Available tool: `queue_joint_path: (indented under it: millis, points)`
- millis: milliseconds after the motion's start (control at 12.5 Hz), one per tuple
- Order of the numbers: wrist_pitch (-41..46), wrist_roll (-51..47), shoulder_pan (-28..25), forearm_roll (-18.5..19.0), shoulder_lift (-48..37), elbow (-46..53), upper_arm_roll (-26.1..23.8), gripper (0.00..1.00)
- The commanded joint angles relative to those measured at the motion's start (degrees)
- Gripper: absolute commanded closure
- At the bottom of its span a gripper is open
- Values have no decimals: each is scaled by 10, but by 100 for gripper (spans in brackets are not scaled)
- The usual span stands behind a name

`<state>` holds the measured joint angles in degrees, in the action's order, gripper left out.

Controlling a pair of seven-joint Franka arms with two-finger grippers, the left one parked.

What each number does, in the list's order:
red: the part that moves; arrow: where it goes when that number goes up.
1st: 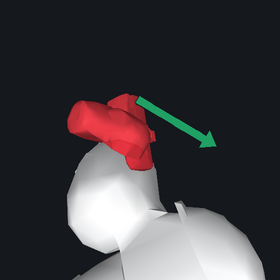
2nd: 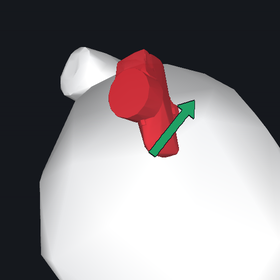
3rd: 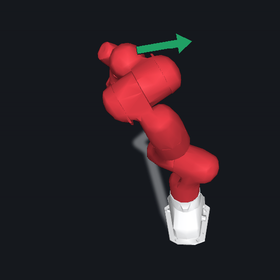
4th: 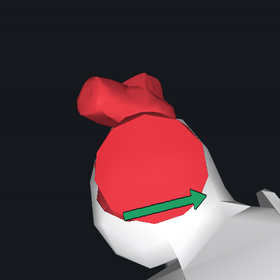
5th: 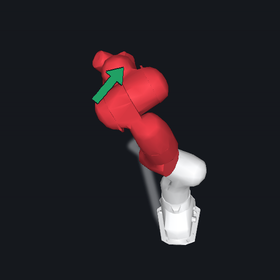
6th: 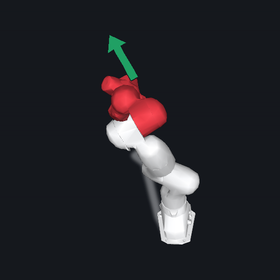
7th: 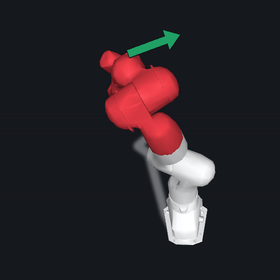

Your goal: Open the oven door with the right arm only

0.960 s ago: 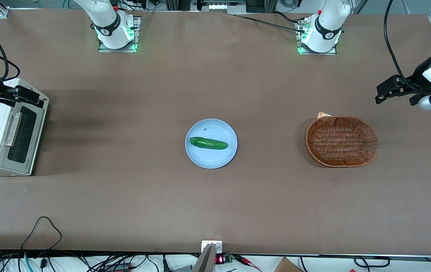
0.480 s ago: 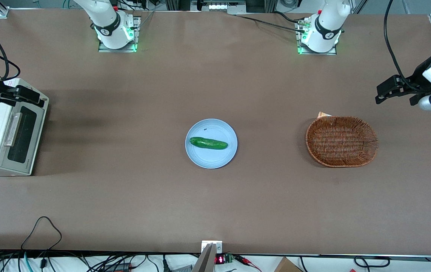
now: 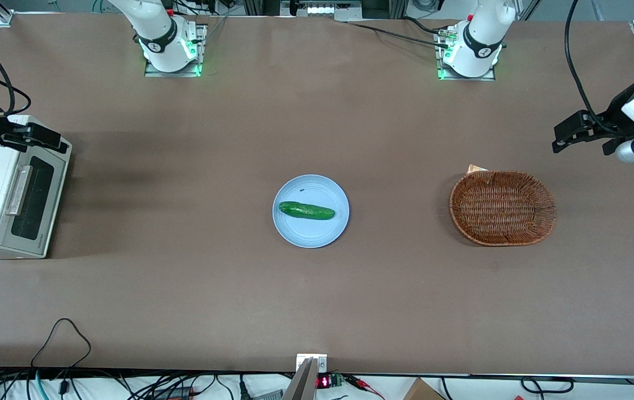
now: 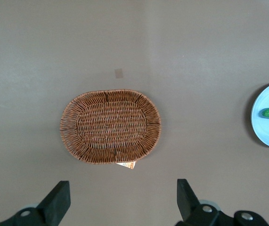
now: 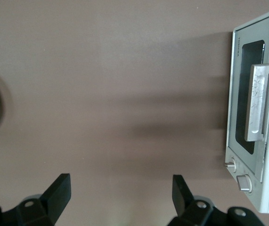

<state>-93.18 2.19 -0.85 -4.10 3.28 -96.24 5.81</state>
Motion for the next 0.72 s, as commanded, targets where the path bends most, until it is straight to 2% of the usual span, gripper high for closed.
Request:
queue_joint_path:
  millis: [0, 80, 160, 240, 640]
  points:
    - [12, -1, 3, 5, 4, 15, -3, 79]
    - [12, 0, 4, 6, 4, 15, -3, 84]
    - [12, 0, 4, 5, 5, 15, -3, 96]
    - [12, -1, 3, 5, 5, 16, -3, 98]
    - [13, 0, 3, 6, 5, 16, -3, 98]
